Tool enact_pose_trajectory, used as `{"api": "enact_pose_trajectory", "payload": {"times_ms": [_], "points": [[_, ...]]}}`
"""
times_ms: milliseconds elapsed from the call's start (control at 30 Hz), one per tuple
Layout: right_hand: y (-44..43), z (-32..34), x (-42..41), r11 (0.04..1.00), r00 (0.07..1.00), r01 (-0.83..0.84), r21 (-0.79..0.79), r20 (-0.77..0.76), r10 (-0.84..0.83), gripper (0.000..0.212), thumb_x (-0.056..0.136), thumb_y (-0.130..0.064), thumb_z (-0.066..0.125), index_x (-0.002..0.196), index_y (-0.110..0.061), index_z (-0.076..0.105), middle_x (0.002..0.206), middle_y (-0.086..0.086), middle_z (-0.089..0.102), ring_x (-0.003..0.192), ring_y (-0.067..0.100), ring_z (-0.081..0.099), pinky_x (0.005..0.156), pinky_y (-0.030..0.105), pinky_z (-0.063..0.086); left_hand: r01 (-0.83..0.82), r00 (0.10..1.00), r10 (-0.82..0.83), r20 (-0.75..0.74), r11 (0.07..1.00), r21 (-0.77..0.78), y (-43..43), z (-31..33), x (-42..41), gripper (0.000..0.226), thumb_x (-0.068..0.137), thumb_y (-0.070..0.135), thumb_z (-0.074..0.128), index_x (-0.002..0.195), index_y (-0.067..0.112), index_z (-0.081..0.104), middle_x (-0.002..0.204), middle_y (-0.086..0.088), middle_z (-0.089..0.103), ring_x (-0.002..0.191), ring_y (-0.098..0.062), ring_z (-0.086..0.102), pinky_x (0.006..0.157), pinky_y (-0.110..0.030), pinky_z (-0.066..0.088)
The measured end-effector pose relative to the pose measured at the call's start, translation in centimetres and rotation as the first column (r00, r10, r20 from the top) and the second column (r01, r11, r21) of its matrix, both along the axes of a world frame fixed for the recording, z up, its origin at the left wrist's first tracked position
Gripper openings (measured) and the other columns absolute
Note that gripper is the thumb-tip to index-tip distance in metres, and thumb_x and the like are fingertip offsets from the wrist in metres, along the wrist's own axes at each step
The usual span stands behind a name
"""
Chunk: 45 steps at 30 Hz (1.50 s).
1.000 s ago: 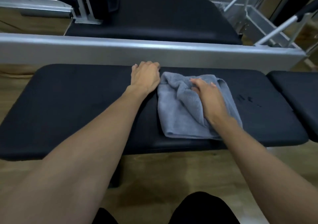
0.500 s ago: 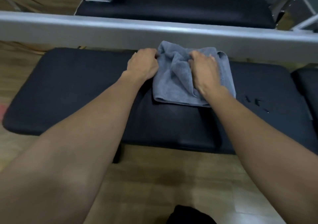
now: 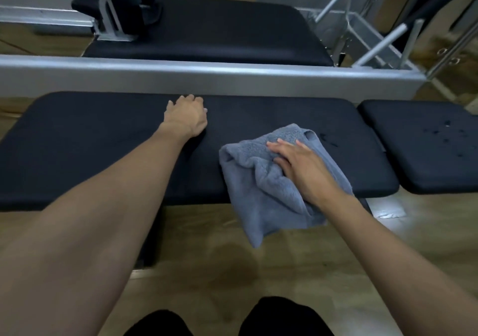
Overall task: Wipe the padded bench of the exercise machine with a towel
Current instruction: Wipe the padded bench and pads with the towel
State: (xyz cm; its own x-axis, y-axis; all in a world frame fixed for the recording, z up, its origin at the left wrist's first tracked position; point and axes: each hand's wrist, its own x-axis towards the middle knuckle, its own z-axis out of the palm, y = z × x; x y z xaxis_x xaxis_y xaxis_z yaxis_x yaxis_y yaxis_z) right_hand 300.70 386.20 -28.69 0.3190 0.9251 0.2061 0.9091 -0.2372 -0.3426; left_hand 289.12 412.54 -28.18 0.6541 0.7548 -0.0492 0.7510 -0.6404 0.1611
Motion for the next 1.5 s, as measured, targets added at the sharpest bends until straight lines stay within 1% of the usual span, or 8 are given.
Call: {"api": "enact_pose_trajectory", "payload": {"times_ms": [200, 333, 433, 533, 700, 867, 1200, 1500], "points": [[-0.8, 0.0, -0.1, 0.992, 0.994, 0.102, 0.077, -0.054, -0.098, 0.031, 0.101, -0.013, 0.047, 0.129, -0.015, 0.059, 0.136, 0.005, 0.057, 0.133, 0.006, 0.040, 0.114, 0.022, 0.013, 0.085, 0.994, -0.087, 0.062, 0.995, 0.044, -1.2, -0.4, 2.2, 0.043, 0.102, 0.030, 0.032, 0.133, 0.006, 0.050, 0.138, -0.016, 0.050, 0.131, -0.036, 0.041, 0.112, -0.056, 0.022], [0.5, 0.2, 0.9, 0.982, 0.981, 0.153, 0.115, -0.137, -0.137, 0.032, 0.100, -0.012, 0.048, 0.130, -0.014, 0.059, 0.135, 0.010, 0.058, 0.113, -0.016, 0.014, 0.101, 0.007, 0.006, 0.121, 0.985, -0.127, 0.120, 0.991, 0.059, -1.2, -0.8, 4.1, 0.042, 0.102, 0.030, 0.033, 0.132, 0.009, 0.052, 0.136, -0.013, 0.053, 0.133, -0.034, 0.040, 0.114, -0.057, 0.019], [3.4, 0.2, 3.8, 0.964, 0.947, 0.256, 0.070, -0.216, -0.236, 0.029, 0.099, -0.019, 0.048, 0.124, -0.015, 0.064, 0.130, 0.009, 0.063, 0.125, -0.004, 0.034, 0.109, 0.020, 0.016, 0.098, 0.980, -0.111, 0.163, 0.992, 0.085, -0.5, -1.6, 5.1, 0.040, 0.102, 0.029, 0.032, 0.130, 0.011, 0.055, 0.135, -0.012, 0.057, 0.132, -0.034, 0.043, 0.116, -0.055, 0.017], [7.2, 0.1, 7.5, 0.937, 0.869, 0.347, 0.048, -0.393, -0.301, 0.033, 0.094, -0.035, 0.045, 0.100, -0.013, 0.069, 0.100, 0.009, 0.072, 0.096, 0.002, 0.059, 0.096, 0.035, 0.040, 0.059, 0.971, -0.086, 0.221, 0.990, 0.125, 0.2, -2.7, 5.7, 0.039, 0.102, 0.028, 0.031, 0.123, 0.013, 0.060, 0.125, -0.012, 0.063, 0.121, -0.034, 0.051, 0.115, -0.052, 0.020], [13.6, -0.1, 12.5, 0.965, 0.965, 0.262, 0.003, -0.014, -0.262, 0.034, 0.096, -0.033, 0.040, 0.118, -0.016, 0.061, 0.110, 0.014, 0.068, 0.101, 0.034, 0.060, 0.088, 0.043, 0.047, 0.002, 0.979, -0.032, 0.200, 0.989, 0.148, 0.8, -2.8, 6.3, 0.038, 0.101, 0.029, 0.033, 0.116, 0.014, 0.064, 0.119, -0.014, 0.066, 0.113, -0.037, 0.055, 0.112, -0.052, 0.023], [15.6, 0.3, 13.9, 0.955, 0.955, 0.286, -0.079, 0.107, -0.277, 0.032, 0.098, -0.025, 0.034, 0.117, -0.012, 0.056, 0.110, 0.022, 0.066, 0.097, 0.042, 0.058, 0.084, 0.047, 0.046, 0.033, 0.993, -0.049, 0.110, 0.989, 0.143, -0.1, -2.3, 6.4, 0.038, 0.102, 0.025, 0.031, 0.120, 0.013, 0.061, 0.122, -0.014, 0.063, 0.124, -0.036, 0.050, 0.114, -0.054, 0.020], [4.3, 0.7, 6.6, 0.968, 0.966, 0.248, 0.041, 0.068, -0.251, 0.027, 0.099, -0.013, 0.039, 0.116, -0.008, 0.059, 0.105, 0.016, 0.067, 0.096, 0.036, 0.057, 0.092, 0.044, 0.038, 0.019, 0.999, -0.021, 0.031, 0.996, 0.085, -2.7, -1.3, 5.8, 0.043, 0.103, 0.027, 0.027, 0.135, 0.007, 0.046, 0.142, -0.017, 0.044, 0.136, -0.040, 0.033, 0.114, -0.060, 0.017], [-3.7, -1.0, 3.9, 0.967, 0.969, 0.245, 0.068, 0.007, -0.247, 0.035, 0.101, -0.017, 0.041, 0.132, -0.012, 0.055, 0.135, 0.004, 0.059, 0.134, 0.017, 0.044, 0.117, 0.041, 0.022, 0.091, 0.985, -0.095, 0.144, 0.995, 0.035, -5.9, -1.6, 8.3, 0.046, 0.103, 0.032, 0.030, 0.140, 0.012, 0.046, 0.153, -0.013, 0.036, 0.145, -0.035, 0.024, 0.116, -0.060, 0.008]]}}
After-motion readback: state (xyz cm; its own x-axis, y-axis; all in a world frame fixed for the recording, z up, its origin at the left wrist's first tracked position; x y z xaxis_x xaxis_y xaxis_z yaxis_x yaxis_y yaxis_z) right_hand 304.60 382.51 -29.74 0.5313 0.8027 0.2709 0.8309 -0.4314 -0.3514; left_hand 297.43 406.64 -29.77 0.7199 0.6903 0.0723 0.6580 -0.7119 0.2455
